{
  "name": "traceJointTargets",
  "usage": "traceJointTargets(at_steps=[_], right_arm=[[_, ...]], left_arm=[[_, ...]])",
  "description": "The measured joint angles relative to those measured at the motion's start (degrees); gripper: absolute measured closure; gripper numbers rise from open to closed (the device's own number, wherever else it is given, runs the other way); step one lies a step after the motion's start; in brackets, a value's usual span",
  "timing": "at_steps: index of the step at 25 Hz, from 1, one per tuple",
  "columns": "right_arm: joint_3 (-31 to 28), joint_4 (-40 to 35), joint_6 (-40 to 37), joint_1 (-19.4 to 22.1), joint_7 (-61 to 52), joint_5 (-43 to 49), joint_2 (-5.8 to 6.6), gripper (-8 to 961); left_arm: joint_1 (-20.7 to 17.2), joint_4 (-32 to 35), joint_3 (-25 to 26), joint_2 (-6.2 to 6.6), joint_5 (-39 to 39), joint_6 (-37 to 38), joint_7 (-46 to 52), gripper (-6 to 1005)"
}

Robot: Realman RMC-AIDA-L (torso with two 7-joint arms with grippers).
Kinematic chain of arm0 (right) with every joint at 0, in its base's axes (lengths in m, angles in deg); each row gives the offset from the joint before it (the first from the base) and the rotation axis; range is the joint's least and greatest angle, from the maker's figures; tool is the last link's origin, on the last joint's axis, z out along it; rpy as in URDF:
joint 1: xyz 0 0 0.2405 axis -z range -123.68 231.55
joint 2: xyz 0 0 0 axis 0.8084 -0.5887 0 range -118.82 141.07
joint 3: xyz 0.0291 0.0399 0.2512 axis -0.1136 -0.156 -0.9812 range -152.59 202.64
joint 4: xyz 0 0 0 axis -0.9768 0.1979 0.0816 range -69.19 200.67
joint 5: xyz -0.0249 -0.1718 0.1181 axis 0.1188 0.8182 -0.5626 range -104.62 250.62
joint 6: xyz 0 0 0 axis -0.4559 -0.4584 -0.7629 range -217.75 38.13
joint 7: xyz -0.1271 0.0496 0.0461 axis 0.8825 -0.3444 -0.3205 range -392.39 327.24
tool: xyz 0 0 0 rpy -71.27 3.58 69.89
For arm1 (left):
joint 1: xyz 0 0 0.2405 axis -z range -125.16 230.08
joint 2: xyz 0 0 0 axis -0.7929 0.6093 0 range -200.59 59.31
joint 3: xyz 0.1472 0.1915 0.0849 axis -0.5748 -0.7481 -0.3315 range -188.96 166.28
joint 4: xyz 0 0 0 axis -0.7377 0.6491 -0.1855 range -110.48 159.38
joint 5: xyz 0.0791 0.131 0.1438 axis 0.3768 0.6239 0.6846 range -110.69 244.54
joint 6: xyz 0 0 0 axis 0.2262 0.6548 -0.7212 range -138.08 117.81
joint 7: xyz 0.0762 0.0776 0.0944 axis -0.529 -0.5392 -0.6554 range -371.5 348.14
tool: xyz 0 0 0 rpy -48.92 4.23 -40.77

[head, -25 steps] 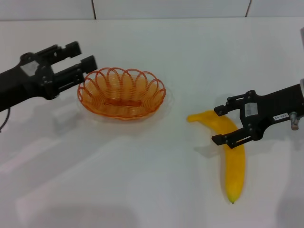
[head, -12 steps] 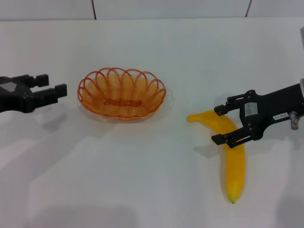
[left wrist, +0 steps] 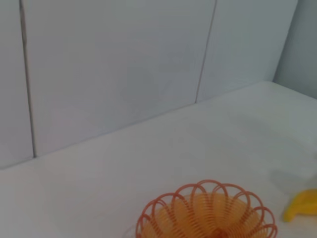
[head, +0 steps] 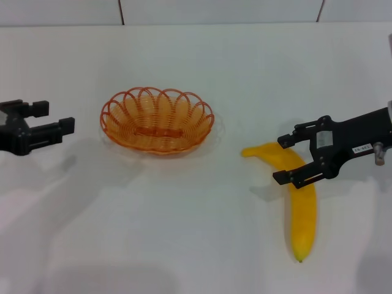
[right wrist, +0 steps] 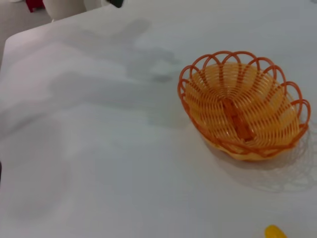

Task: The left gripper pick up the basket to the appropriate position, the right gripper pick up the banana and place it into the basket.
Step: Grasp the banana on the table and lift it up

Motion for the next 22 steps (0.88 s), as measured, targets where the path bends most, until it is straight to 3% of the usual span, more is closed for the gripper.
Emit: traceJointTargets(at_steps=[13,19,22], right_arm=[[0.1,-0.58,2.27,0.43,-4.65,0.02,-0.57,97],[1.52,-4.1,2.47,1.77,-7.27,-0.13,-1.52,97],[5.87,-6.95,5.35,3.19,-10.67,-0.38,-1.84,97]], left_arm=[[-6.59,6.71,-2.59,-0.01,-1.07,1.74,-0.46,349],[-7.37,6.98,-2.58,0.06,-1.1,1.87,-1.68,349],[-7.06,6.75,-2.58,0.06,-1.09,1.87,-1.79,349]])
